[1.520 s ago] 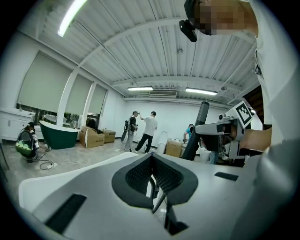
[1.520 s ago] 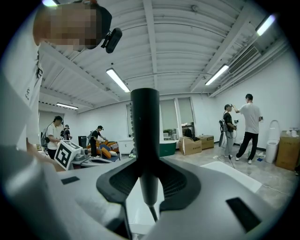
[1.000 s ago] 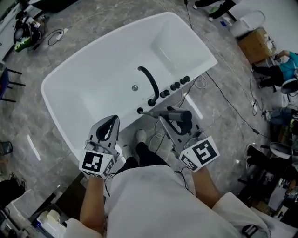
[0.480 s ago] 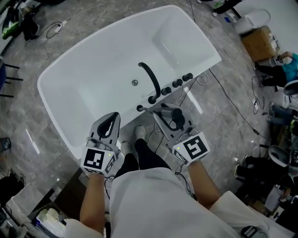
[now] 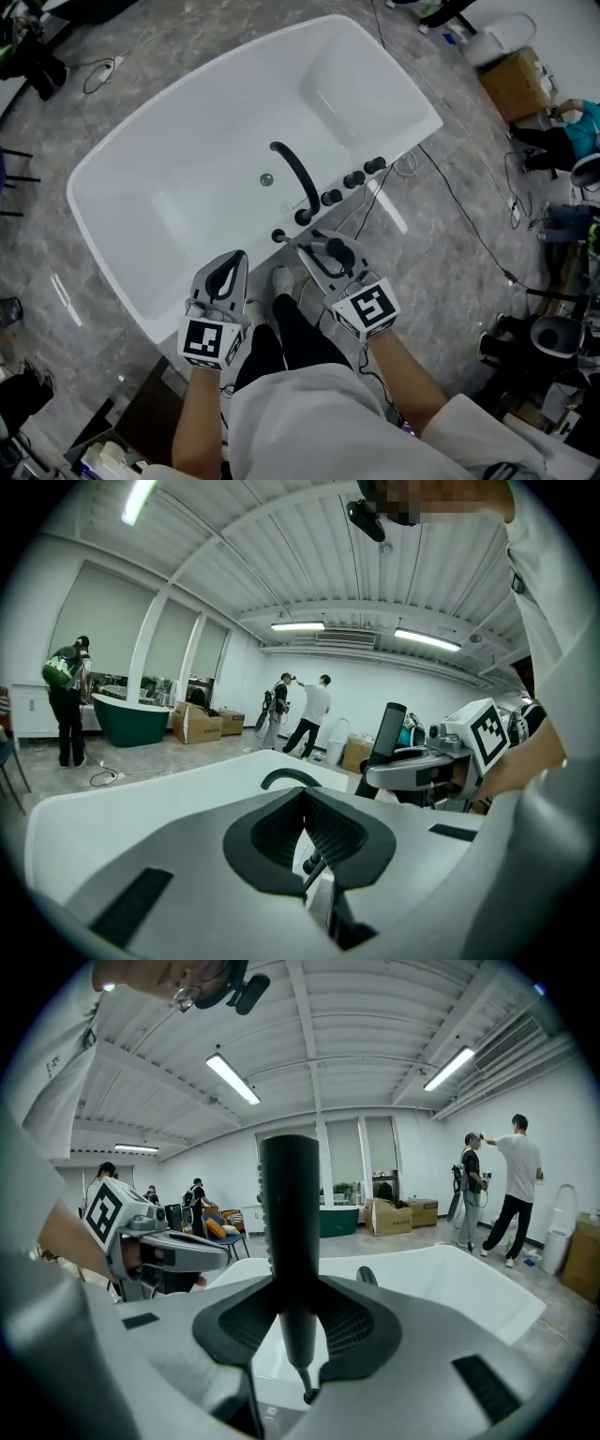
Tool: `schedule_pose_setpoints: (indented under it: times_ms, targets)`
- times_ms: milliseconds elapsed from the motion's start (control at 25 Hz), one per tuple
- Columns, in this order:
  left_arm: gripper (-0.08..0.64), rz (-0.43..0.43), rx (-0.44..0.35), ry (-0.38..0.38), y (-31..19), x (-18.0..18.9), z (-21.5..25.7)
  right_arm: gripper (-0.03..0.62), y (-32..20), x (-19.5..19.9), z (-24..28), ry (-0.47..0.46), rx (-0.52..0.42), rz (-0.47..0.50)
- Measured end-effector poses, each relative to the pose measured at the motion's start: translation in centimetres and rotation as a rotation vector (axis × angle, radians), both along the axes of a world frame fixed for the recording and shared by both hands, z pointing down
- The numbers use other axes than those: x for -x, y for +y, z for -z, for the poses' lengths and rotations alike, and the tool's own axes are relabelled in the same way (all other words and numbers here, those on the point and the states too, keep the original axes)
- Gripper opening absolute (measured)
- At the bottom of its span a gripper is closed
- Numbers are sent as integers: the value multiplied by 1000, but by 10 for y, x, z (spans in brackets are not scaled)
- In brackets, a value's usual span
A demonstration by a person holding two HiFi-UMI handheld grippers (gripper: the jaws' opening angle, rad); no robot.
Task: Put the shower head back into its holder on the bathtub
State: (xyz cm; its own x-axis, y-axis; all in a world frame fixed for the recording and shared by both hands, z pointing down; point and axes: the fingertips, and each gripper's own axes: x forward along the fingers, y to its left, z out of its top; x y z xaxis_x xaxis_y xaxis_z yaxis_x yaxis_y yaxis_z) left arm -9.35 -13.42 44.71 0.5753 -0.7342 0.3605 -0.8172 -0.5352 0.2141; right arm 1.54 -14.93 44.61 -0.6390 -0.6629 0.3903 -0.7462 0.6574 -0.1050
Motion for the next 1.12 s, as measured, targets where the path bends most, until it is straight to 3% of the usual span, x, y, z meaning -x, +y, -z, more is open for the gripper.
schedule_pose_setpoints:
  times_ms: [1120]
  targets:
    - [11, 9, 94, -34, -4, 1, -102, 143, -18, 4, -147, 26, 150, -67]
